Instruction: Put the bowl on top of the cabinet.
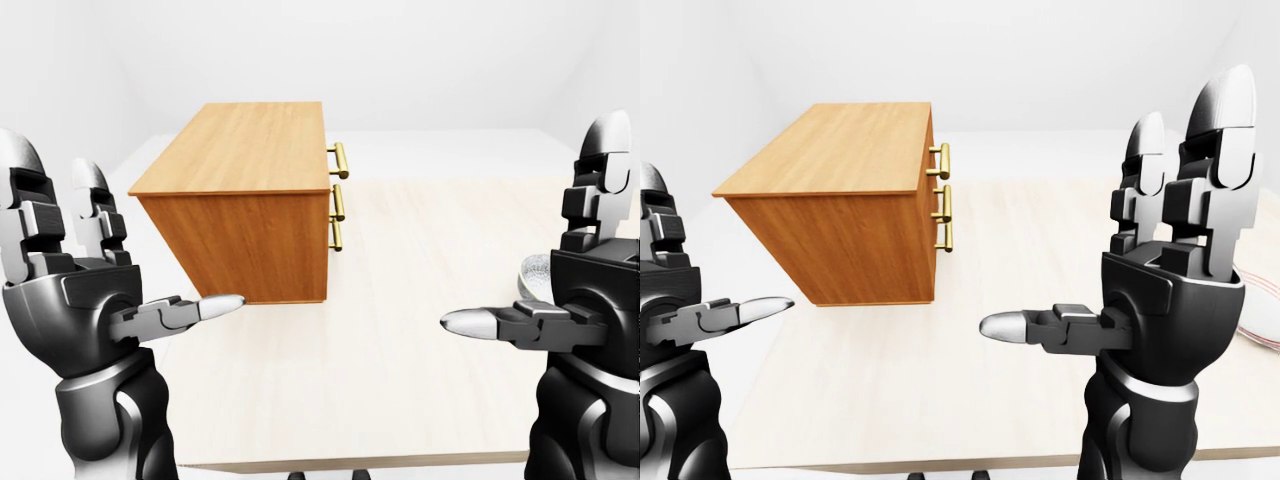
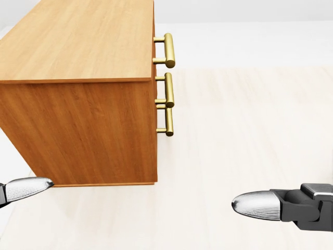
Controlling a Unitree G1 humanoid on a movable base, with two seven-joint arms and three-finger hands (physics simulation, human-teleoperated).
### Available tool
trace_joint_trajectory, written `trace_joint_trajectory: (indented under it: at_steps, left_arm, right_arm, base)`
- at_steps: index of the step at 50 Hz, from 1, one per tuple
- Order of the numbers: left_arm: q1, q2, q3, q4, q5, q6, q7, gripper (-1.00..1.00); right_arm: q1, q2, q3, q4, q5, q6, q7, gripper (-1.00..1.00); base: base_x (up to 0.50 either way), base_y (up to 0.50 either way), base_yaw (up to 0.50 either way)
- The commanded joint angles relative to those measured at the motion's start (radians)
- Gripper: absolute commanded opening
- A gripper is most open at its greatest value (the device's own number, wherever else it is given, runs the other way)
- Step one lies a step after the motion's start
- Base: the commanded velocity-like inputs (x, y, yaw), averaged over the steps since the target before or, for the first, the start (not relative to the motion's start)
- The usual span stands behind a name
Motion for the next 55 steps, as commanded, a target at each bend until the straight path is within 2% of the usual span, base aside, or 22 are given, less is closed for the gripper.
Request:
trace_joint_trajectory:
  at_steps: [1,8,9,15,16,17,18,20,22,24,25,27,30,33,34,37,41,51,52,54,55]
  left_arm:
    - [-0.004,-0.002,-0.002,0.002,-0.002,0.0,0.001,1.0]
    - [-0.007,0.0,-0.003,-0.006,-0.003,0.0,0.004,1.0]
    - [-0.01,0.001,0.001,-0.011,-0.007,0.0,0.005,1.0]
    - [-0.01,0.001,0.001,-0.011,-0.007,0.0,0.005,1.0]
    - [-0.014,0.002,0.004,-0.013,-0.01,0.0,0.008,1.0]
    - [-0.015,0.003,0.004,-0.013,-0.01,0.0,0.008,1.0]
    - [-0.01,0.0,-0.001,-0.002,-0.005,0.0,0.007,1.0]
    - [-0.016,0.004,0.003,-0.011,-0.01,0.0,0.009,1.0]
    - [-0.018,0.005,0.006,-0.004,-0.011,0.0,0.009,1.0]
    - [-0.02,0.007,0.008,-0.009,-0.014,0.0,0.011,1.0]
    - [-0.02,0.006,0.009,-0.007,-0.014,0.0,0.011,1.0]
    - [-0.019,0.006,0.004,-0.006,-0.013,0.0,0.012,1.0]
    - [-0.019,0.004,-0.001,-0.003,-0.009,0.0,0.012,1.0]
    - [-0.022,0.008,0.009,-0.005,-0.014,0.0,0.011,1.0]
    - [-0.022,0.008,0.009,-0.004,-0.014,0.0,0.011,1.0]
    - [-0.03,0.012,0.018,-0.011,-0.024,0.0,0.016,1.0]
    - [-0.027,0.011,0.015,-0.01,-0.025,0.0,0.018,1.0]
    - [-0.03,0.014,0.018,-0.015,-0.031,0.0,0.02,1.0]
    - [-0.032,0.014,0.018,-0.01,-0.029,0.0,0.021,1.0]
    - [-0.03,0.013,0.018,0.001,-0.028,0.0,0.019,1.0]
    - [-0.027,0.012,0.016,0.002,-0.027,0.0,0.018,1.0]
  right_arm:
    - [-0.024,-0.015,-0.038,0.04,0.013,0.0,-0.003,1.0]
    - [-0.061,-0.036,-0.068,0.034,0.034,0.0,-0.01,1.0]
    - [-0.111,-0.07,-0.086,0.051,0.036,0.0,-0.01,1.0]
    - [-0.115,-0.074,-0.087,0.052,0.039,0.0,-0.013,1.0]
    - [-0.285,-0.233,-0.16,0.165,0.026,0.0,0.03,1.0]
    - [-0.296,-0.242,-0.162,0.175,0.022,0.0,0.036,1.0]
    - [-0.354,-0.312,-0.164,0.267,0.0,0.0,0.072,1.0]
    - [-0.404,-0.385,-0.143,0.393,-0.098,0.0,0.097,1.0]
    - [-0.433,-0.391,-0.156,0.462,-0.12,0.0,0.136,1.0]
    - [-0.441,-0.429,-0.141,0.569,-0.196,0.0,0.154,1.0]
    - [-0.442,-0.46,-0.129,0.73,-0.27,0.0,0.147,1.0]
    - [-0.447,-0.466,-0.152,0.832,-0.33,0.0,0.146,1.0]
    - [-0.463,-0.482,-0.175,0.933,-0.329,0.0,0.18,1.0]
    - [-0.504,-0.54,-0.143,1.108,-0.407,0.0,0.193,1.0]
    - [-0.506,-0.538,-0.146,1.113,-0.414,0.0,0.196,1.0]
    - [-0.479,-0.581,-0.132,1.231,-0.495,0.0,0.214,1.0]
    - [-0.463,-0.614,-0.158,1.337,-0.547,0.0,0.237,1.0]
    - [-0.566,-0.751,-0.111,1.764,-0.632,0.0,0.221,1.0]
    - [-0.565,-0.756,-0.106,1.793,-0.634,-0.002,0.225,1.0]
    - [-0.569,-0.768,-0.091,1.851,-0.649,-0.027,0.212,1.0]
    - [-0.579,-0.779,-0.076,1.922,-0.665,-0.049,0.2,1.0]
  base:
    - [0.0,0.0,0.0]
    - [0.0,0.0,0.0]
    - [0.0,0.0,0.0]
    - [0.0,0.0,0.0]
    - [0.0,0.0,0.0]
    - [0.0,0.0,0.0]
    - [0.0,0.0,0.0]
    - [0.0,0.0,0.0]
    - [0.0,0.0,0.0]
    - [0.0,0.0,0.0]
    - [0.0,0.0,0.0]
    - [0.0,0.0,0.0]
    - [0.0,0.0,0.0]
    - [0.0,0.0,0.0]
    - [0.0,0.0,0.0]
    - [0.0,0.0,0.0]
    - [0.0,0.0,0.0]
    - [0.0,0.0,0.0]
    - [0.0,0.0,0.0]
    - [0.0,0.0,0.0]
    - [0.0,0.0,0.0]
